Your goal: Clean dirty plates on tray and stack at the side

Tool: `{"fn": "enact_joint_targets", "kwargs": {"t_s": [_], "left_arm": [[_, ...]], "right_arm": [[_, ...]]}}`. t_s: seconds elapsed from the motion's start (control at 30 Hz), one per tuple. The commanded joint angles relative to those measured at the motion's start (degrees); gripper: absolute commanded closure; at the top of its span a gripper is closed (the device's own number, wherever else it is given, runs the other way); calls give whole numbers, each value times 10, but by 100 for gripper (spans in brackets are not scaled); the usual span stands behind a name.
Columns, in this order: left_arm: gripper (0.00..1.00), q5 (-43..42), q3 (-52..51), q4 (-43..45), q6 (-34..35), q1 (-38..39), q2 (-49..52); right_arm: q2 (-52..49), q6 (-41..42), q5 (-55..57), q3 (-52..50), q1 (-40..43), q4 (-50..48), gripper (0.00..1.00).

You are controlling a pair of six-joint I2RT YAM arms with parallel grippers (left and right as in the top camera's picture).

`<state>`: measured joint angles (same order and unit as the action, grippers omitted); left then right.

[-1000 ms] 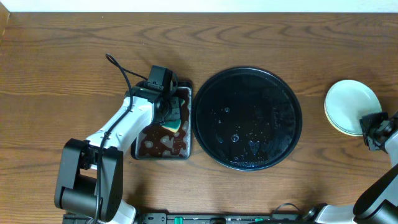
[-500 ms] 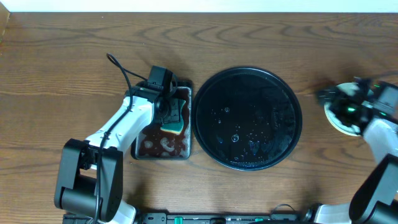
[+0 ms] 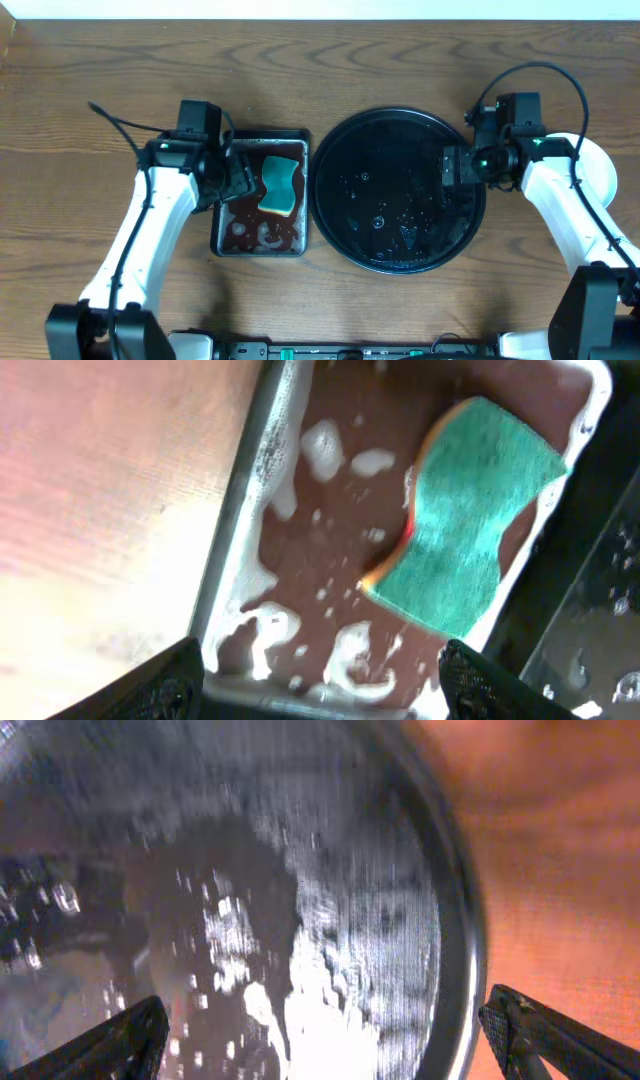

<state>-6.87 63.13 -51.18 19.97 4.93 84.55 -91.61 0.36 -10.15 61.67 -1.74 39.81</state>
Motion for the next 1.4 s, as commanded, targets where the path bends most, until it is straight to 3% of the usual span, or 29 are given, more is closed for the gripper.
{"fn": "enact_joint_targets", "kwargs": {"t_s": [0.0, 0.17, 0.33, 0.43, 0.6, 0.77, 1.37], "left_arm": [[24, 5, -10, -9, -25, 5, -51], [24, 5, -80, 21, -28, 6, -156], [24, 3, -181, 80, -52, 7, -311], [18, 19, -227, 100, -49, 7, -402], [17, 37, -251, 99, -49, 7, -501], [17, 37, -251, 97, -49, 7, -526], [16, 37, -251, 97, -49, 7, -523]], "right_arm": [[35, 25, 21, -5, -5, 17, 1], [125, 28, 22, -51, -5, 7, 1], [287, 28, 28, -143, -5, -59, 1], [385, 28, 38, -186, -5, -75, 1], [493, 28, 82, -222, -4, -72, 1], [536, 28, 82, -225, -5, -35, 1], [532, 28, 82, -225, -5, 89, 1]]}}
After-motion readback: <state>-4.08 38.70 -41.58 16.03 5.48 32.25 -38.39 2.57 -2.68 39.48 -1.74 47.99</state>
